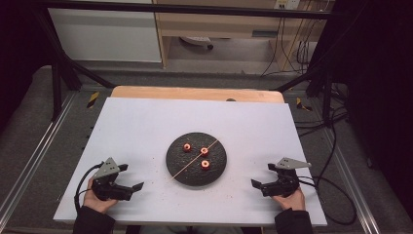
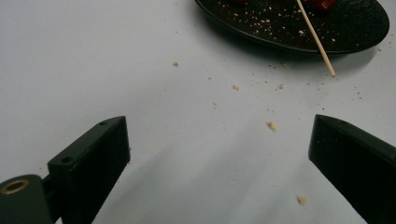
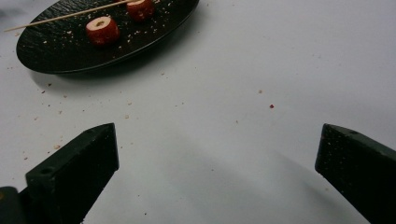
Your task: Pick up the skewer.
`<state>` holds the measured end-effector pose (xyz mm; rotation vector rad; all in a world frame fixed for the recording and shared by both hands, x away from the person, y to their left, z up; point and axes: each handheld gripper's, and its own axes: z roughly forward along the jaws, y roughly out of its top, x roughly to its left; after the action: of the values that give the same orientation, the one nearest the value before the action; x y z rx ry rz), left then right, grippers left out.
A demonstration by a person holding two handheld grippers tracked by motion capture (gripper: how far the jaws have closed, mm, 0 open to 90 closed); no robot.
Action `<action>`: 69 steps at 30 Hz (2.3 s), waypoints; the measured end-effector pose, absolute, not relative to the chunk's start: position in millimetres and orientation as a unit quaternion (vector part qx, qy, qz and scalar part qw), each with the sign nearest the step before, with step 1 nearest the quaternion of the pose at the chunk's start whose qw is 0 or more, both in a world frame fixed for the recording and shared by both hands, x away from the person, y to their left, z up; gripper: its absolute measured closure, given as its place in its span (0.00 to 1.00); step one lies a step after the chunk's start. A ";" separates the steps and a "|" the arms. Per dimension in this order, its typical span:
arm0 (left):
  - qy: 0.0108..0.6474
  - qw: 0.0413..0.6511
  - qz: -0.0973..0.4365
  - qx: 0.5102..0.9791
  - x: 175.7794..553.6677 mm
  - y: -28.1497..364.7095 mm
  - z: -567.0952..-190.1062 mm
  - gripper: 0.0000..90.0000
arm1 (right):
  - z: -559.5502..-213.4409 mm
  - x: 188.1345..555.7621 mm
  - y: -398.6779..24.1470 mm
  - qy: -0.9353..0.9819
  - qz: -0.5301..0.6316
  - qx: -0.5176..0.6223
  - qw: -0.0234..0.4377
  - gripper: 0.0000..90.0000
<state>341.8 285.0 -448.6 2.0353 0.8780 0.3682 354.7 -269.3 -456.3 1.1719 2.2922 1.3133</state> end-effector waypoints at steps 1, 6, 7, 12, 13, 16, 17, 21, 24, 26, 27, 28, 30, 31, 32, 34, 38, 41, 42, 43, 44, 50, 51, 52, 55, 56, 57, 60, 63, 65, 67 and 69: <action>0.353 0.432 0.148 0.817 341.7 284.8 -448.6 0.06 | -456.2 354.6 -269.2 0.787 0.451 0.402 0.125 0.00; 0.352 0.431 0.148 0.818 341.2 283.4 -447.5 0.06 | -455.6 354.2 -269.8 0.786 0.452 0.402 0.126 0.01; 0.352 0.431 0.148 0.818 341.2 283.4 -447.5 0.06 | -455.6 354.2 -269.9 0.786 0.453 0.402 0.126 0.00; 0.350 0.431 0.149 0.818 340.9 281.6 -446.3 0.06 | -455.2 354.4 -270.0 0.785 0.453 0.403 0.127 0.01; 0.350 0.431 0.149 0.818 341.0 281.2 -446.1 0.06 | -455.1 354.4 -270.0 0.785 0.454 0.402 0.126 0.01; 0.353 0.429 0.147 0.818 342.5 280.1 -446.1 0.06 | -454.6 354.0 -270.3 0.783 0.456 0.403 0.126 0.00; 0.353 0.429 0.147 0.819 342.7 280.0 -446.0 0.06 | -454.5 353.9 -270.2 0.783 0.457 0.403 0.125 0.00; 0.353 0.429 0.148 0.818 343.1 278.0 -444.2 0.06 | -454.3 353.9 -270.2 0.783 0.457 0.403 0.126 0.01; 0.350 0.430 0.149 0.819 342.4 274.9 -441.9 0.06 | -454.0 354.0 -270.6 0.783 0.457 0.402 0.127 0.01; 0.349 0.429 0.149 0.820 342.5 273.3 -440.8 0.06 | -453.6 354.0 -270.9 0.783 0.458 0.402 0.127 0.00; 0.349 0.429 0.149 0.820 342.6 272.4 -440.6 0.06 | -453.6 354.0 -270.9 0.783 0.458 0.402 0.127 0.00; 0.350 0.429 0.148 0.820 342.8 271.5 -440.5 0.06 | -453.5 354.0 -271.0 0.782 0.458 0.402 0.128 0.01; 0.349 0.427 0.148 0.821 343.0 269.6 -440.3 0.06 | -453.3 354.0 -271.1 0.783 0.458 0.402 0.127 0.01; 0.349 0.426 0.148 0.821 343.1 268.8 -440.2 0.06 | -453.3 354.0 -271.1 0.783 0.458 0.402 0.127 0.01; 0.348 0.426 0.147 0.822 343.1 267.3 -440.0 0.06 | -453.2 353.9 -271.0 0.783 0.457 0.403 0.126 0.01; 0.349 0.426 0.147 0.822 342.9 265.1 -439.8 0.06 | -453.5 354.0 -270.9 0.784 0.456 0.402 0.127 0.01; 0.346 0.424 0.144 0.824 343.3 261.2 -438.8 0.06 | -453.2 353.9 -270.9 0.784 0.456 0.402 0.126 0.01; 0.344 0.422 0.145 0.826 344.4 258.6 -436.6 0.07 | -452.9 353.8 -271.3 0.784 0.456 0.401 0.126 0.01; 0.344 0.422 0.145 0.826 345.1 257.7 -435.6 0.07 | -452.9 353.8 -271.3 0.784 0.456 0.401 0.126 0.01; 0.346 0.421 0.144 0.826 345.7 256.6 -434.4 0.07 | -453.1 353.9 -271.1 0.784 0.456 0.402 0.126 0.01; 0.345 0.422 0.143 0.826 346.2 255.5 -433.1 0.07 | -453.3 354.0 -271.0 0.785 0.455 0.402 0.126 0.01; 0.342 0.418 0.149 0.828 346.1 246.9 -425.7 0.07 | -453.2 354.0 -270.6 0.784 0.455 0.403 0.125 0.01; 0.341 0.416 0.149 0.829 346.4 245.7 -424.7 0.07 | -453.1 354.1 -270.7 0.784 0.455 0.402 0.126 0.01; 0.341 0.414 0.150 0.831 347.0 243.3 -423.2 0.07 | -453.1 354.1 -270.7 0.784 0.455 0.402 0.126 0.01; 0.339 0.409 0.150 0.834 348.5 236.8 -419.9 0.07 | -452.5 353.9 -271.0 0.785 0.455 0.403 0.125 0.01; 0.338 0.406 0.151 0.835 349.2 234.4 -418.9 0.07 | -452.4 353.9 -271.0 0.785 0.455 0.402 0.125 0.01; 0.338 0.403 0.152 0.837 349.9 231.9 -417.9 0.07 | -452.3 354.0 -271.0 0.785 0.454 0.402 0.125 0.01; 0.334 0.399 0.151 0.840 352.1 224.6 -415.1 0.08 | -452.3 354.0 -270.8 0.785 0.453 0.403 0.124 0.01; 0.329 0.393 0.149 0.845 354.5 216.8 -412.5 0.08 | -452.3 354.0 -270.6 0.785 0.454 0.404 0.123 0.01; 0.326 0.389 0.148 0.849 356.1 211.2 -410.4 0.08 | -452.4 354.0 -270.6 0.786 0.452 0.404 0.124 0.01; 0.324 0.385 0.144 0.852 357.6 205.7 -408.2 0.08 | -452.6 354.0 -270.4 0.786 0.452 0.404 0.123 0.01; 0.320 0.381 0.144 0.855 359.0 200.6 -406.0 0.09 | -452.4 354.0 -270.5 0.786 0.452 0.404 0.123 0.01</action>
<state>359.0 200.6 -406.0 2.1822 0.8168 0.3667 354.0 -270.5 -452.4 1.1789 2.2935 1.3174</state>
